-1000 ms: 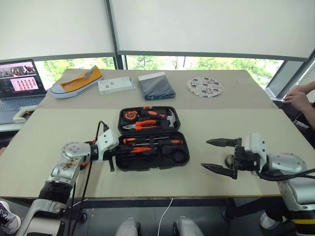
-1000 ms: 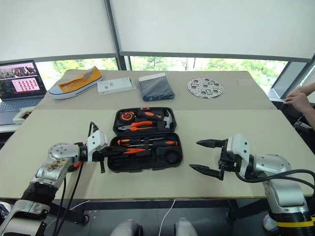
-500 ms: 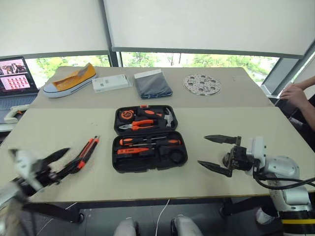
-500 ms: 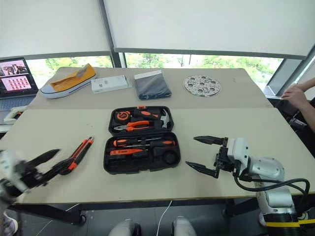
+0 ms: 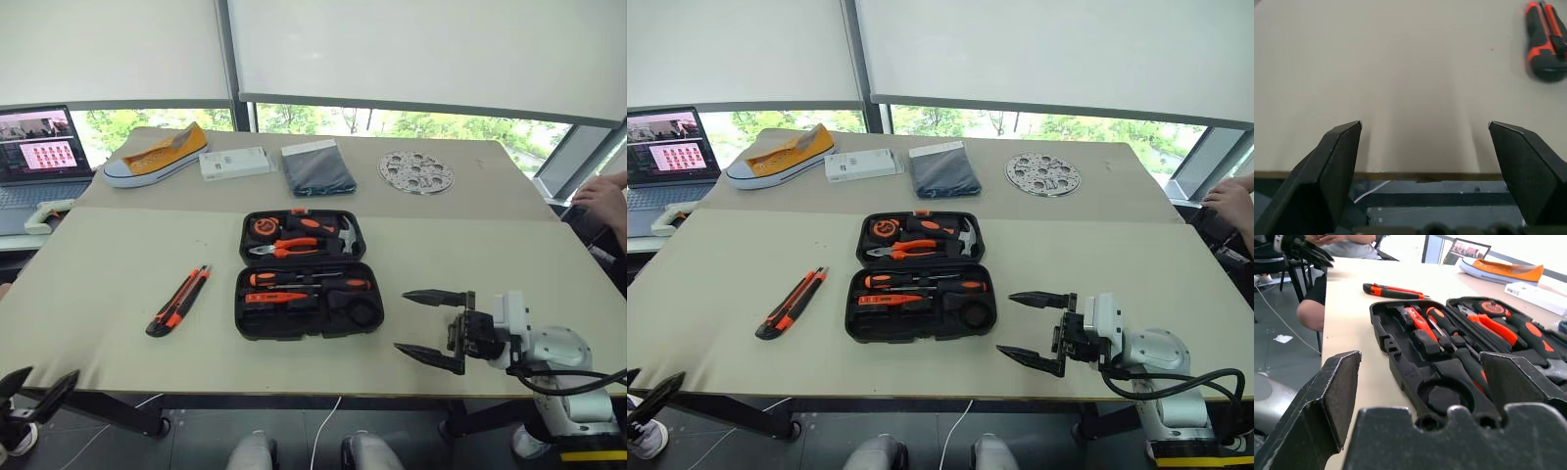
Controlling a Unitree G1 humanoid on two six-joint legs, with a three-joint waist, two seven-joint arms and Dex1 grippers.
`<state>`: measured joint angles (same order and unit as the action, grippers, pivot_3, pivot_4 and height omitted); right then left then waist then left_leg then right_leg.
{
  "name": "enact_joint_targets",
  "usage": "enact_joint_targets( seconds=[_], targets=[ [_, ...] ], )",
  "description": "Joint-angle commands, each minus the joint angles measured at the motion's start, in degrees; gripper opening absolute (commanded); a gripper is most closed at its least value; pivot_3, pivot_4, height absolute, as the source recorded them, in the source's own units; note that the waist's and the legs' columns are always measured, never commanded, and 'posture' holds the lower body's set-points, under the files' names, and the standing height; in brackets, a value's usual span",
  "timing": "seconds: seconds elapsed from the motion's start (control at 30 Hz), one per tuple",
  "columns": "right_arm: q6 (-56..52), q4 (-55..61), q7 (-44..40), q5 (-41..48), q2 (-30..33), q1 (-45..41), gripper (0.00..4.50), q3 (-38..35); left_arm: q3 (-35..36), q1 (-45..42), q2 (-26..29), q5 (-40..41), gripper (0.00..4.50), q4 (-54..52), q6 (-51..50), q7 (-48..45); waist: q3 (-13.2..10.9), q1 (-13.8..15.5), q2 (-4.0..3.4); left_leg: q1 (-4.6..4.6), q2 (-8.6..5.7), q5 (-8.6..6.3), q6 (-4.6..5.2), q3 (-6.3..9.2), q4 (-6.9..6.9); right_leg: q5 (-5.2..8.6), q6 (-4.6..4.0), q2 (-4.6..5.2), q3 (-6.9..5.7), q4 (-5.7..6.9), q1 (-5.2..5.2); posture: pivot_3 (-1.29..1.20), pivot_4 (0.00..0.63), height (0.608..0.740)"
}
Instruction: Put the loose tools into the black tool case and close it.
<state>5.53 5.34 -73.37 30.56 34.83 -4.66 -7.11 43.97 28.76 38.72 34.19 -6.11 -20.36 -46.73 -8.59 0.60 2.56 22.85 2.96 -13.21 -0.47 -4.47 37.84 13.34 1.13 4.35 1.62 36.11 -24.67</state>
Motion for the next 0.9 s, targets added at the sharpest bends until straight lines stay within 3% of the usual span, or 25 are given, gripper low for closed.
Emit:
enact_joint_targets(
  seconds=[0.03, 0.17, 0.43, 0.67, 0.77, 0.9],
  targets=[
    [-1.47, 3.01, 2.36, 2.59, -0.85, -1.99, 4.50, -0.83, -4.02, -6.64, 3.83, 3.51, 4.45, -6.71, -9.93, 4.73, 0.00, 0.03, 0.01, 0.01, 0.00, 0.00, 0.00, -0.01, 0.00, 0.00, 0.01, -0.02, -0.02, 0.01, 0.04, 0.00, 0.150, 0.740],
    [-7.11, 6.05, 8.08, 6.27, -2.84, -3.03, 4.50, -1.75, -12.20, -16.16, 5.24, 3.02, 4.45, -11.05, -18.61, 11.41, 0.00, 0.01, -0.01, 0.09, 0.00, 0.14, 0.23, -0.10, 0.00, -0.09, -0.14, -0.08, -0.15, 0.03, 0.27, 0.00, 0.150, 0.740],
    [-5.35, 11.45, 8.27, 4.08, -3.85, 0.98, 4.50, 0.73, -23.42, -28.83, 3.80, -1.50, 4.45, -10.21, -27.21, 21.38, -0.01, -0.69, -0.01, 0.20, -0.09, 0.15, 0.56, -0.08, -0.05, -0.38, -0.06, -0.24, -0.14, -0.04, 0.30, 0.00, 0.150, 0.740],
    [-3.87, 10.54, 7.86, 2.81, -3.88, 0.87, 4.50, 1.40, -33.98, -35.05, 4.08, -8.34, 4.45, 0.43, -24.07, 16.71, 0.00, -0.68, -0.06, 0.05, -0.12, 0.16, 0.57, -0.07, -0.03, -0.38, -0.06, -0.28, -0.14, -0.02, 0.43, 0.00, 0.150, 0.740],
    [-3.80, 10.30, 7.42, 2.82, -3.68, 0.79, 4.50, 1.39, -35.69, -36.43, 4.71, -9.79, 3.78, 2.80, -25.31, 15.59, 0.03, -0.15, -0.17, -0.03, -0.13, 0.18, 0.57, -0.11, -0.03, -0.38, -0.09, -0.26, -0.14, 0.01, 0.45, 0.00, 0.150, 0.740],
    [-4.66, 11.24, 7.47, 2.93, -2.91, 0.67, 4.50, 1.26, -34.47, -35.23, 6.69, -11.64, 2.33, 3.49, -23.89, 14.29, 0.06, -0.11, -0.24, -0.07, -0.13, 0.19, 0.57, -0.12, -0.03, -0.38, -0.08, -0.25, -0.11, 0.01, 0.46, 0.00, 0.150, 0.740]
  ],
)
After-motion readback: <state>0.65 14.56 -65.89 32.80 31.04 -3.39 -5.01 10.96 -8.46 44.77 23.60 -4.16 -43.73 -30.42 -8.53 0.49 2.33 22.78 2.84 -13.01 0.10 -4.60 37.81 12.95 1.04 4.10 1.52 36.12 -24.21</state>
